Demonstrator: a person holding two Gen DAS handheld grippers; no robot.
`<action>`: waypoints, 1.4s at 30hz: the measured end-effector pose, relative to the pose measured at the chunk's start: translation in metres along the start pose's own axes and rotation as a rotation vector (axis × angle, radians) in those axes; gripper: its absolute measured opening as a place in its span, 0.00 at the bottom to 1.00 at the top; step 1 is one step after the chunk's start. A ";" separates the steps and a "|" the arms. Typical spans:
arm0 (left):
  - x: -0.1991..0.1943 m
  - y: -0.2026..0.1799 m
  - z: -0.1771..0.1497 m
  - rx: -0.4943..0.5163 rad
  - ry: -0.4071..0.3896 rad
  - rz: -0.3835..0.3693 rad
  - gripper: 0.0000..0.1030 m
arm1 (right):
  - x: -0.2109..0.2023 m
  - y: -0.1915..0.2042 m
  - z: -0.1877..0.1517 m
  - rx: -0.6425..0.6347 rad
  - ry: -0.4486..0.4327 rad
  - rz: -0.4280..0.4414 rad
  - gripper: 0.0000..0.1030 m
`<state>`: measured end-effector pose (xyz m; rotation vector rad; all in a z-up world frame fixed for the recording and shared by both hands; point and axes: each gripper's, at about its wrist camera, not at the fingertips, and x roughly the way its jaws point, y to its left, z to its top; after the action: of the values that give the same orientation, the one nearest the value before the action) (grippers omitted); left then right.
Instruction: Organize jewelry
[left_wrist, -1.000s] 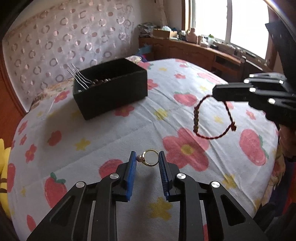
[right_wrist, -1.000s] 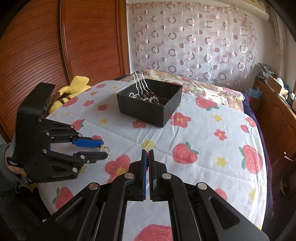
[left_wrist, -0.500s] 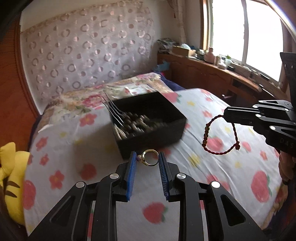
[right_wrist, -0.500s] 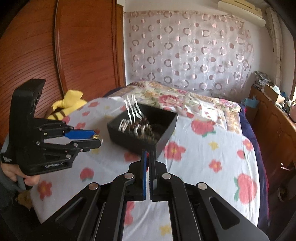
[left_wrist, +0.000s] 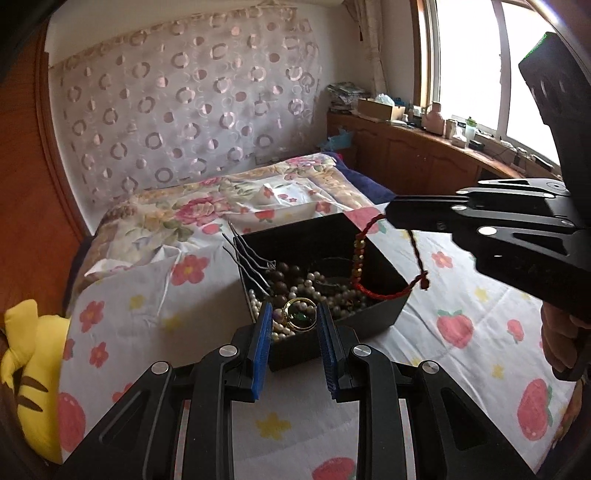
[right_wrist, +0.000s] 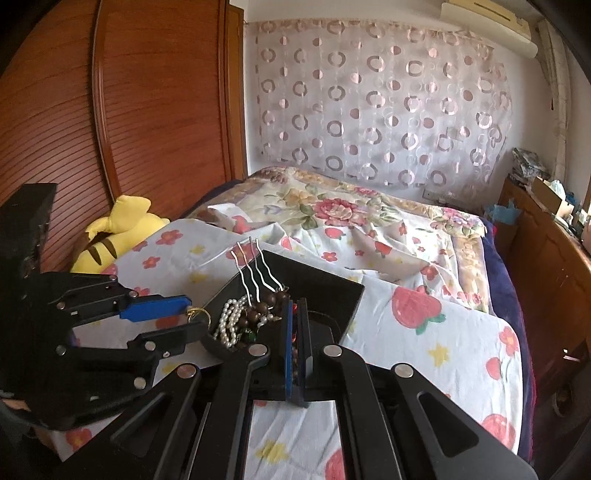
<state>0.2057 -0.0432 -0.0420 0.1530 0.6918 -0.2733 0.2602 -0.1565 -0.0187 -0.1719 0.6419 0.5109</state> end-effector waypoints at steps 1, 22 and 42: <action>0.001 0.001 0.001 -0.001 0.002 0.001 0.22 | 0.003 0.000 0.001 -0.004 0.004 -0.003 0.03; 0.016 0.007 0.015 -0.041 -0.022 0.033 0.60 | -0.019 -0.017 -0.014 0.067 -0.032 -0.005 0.06; -0.088 -0.018 -0.052 -0.064 -0.151 0.087 0.93 | -0.106 0.021 -0.076 0.103 -0.196 -0.064 0.89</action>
<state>0.1039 -0.0309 -0.0259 0.1001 0.5421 -0.1772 0.1368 -0.2041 -0.0143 -0.0443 0.4683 0.4263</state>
